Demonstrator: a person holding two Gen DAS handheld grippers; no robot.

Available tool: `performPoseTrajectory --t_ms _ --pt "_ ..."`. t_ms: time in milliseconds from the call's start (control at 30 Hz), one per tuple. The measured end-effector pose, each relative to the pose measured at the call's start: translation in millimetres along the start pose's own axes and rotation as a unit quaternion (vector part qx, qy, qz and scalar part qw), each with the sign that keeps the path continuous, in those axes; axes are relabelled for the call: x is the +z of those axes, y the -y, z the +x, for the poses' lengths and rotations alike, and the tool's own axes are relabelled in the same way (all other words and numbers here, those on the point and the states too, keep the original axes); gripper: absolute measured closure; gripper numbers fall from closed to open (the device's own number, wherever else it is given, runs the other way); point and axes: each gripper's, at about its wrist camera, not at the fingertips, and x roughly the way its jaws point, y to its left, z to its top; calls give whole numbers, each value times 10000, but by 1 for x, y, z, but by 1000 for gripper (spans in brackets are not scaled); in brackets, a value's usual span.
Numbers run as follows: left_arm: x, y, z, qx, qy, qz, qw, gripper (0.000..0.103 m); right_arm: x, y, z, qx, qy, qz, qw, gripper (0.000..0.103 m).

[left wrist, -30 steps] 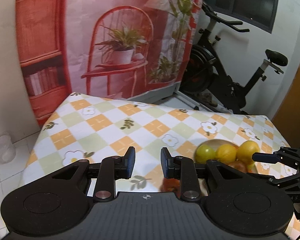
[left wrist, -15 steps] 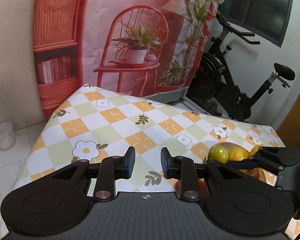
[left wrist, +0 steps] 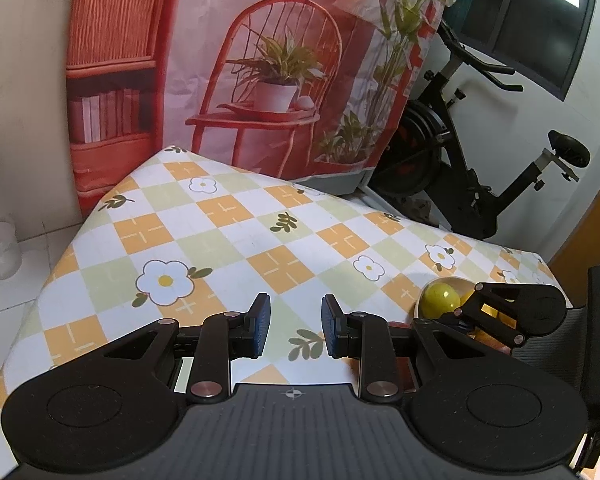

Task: Organize fruits
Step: 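Grasp the red apple beside the plate with the right tool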

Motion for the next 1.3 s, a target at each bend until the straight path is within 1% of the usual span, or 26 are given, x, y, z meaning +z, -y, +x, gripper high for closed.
performPoseTrajectory --t_ms 67,133,200,267,367,433,567,633,700,800,867,967,1133,1300 --pt "0 0 2 -36 -34 -8 10000 74 -1 1 0 1 30 61 10000 47" --pt "-1 0 4 -82 -69 8 9999 74 -3 5 -1 67 67 293 9995 47" --pt "-1 1 4 -138 -98 41 9998 74 -6 10 -4 212 142 661 9975 47" --pt "-1 3 5 -195 -144 74 9997 74 -9 15 -7 412 262 1150 9922 47" --pt "0 4 10 -310 -304 63 9990 74 -17 19 -10 645 498 1888 9786 47" --pt "-1 4 14 -377 -423 5 9984 74 -24 21 -12 752 663 2359 9666 47" --pt "-4 7 24 -517 -614 -45 9968 74 -41 22 -17 829 863 3046 9449 47" --pt "-6 10 29 -576 -689 -49 9959 74 -48 23 -20 873 901 3262 9370 47" --pt "-8 17 35 -609 -767 42 9952 74 -52 22 -22 876 891 3280 9364 47" --pt "-11 24 43 -710 -892 110 9934 74 -55 15 -27 824 884 3150 9414 47" --pt "-12 27 47 -762 -947 93 9925 74 -58 15 -30 814 915 3180 9401 48" --pt "-14 28 49 -872 -987 57 9913 74 -60 14 -33 758 951 3208 9393 48" --pt "-16 27 49 -993 -1017 37 9898 74 -62 12 -35 678 973 3157 9414 49" --pt "-19 24 49 -1055 -1043 3 9889 74 -57 7 -35 526 1018 2923 9494 49"
